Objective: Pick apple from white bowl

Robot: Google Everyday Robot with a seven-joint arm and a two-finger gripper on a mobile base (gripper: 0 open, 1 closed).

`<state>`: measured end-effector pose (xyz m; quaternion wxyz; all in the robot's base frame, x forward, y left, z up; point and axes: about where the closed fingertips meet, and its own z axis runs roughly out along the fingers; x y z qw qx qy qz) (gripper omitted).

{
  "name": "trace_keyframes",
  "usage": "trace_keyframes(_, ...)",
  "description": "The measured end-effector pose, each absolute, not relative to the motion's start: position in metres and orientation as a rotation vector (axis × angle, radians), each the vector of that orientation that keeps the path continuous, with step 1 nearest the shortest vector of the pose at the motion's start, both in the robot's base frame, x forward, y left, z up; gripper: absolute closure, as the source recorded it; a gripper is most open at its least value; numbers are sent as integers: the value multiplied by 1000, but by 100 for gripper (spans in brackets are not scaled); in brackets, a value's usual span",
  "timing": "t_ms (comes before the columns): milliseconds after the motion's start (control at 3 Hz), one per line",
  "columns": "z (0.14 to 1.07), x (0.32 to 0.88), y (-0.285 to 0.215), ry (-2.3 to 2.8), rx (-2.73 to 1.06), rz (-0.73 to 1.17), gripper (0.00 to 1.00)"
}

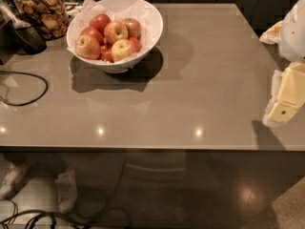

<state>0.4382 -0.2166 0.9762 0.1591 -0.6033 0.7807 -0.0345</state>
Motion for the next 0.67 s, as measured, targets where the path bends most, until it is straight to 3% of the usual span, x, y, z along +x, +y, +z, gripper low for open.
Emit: trace_keyframes(667, 985, 450, -209, 2250, -1677, -89, 0)
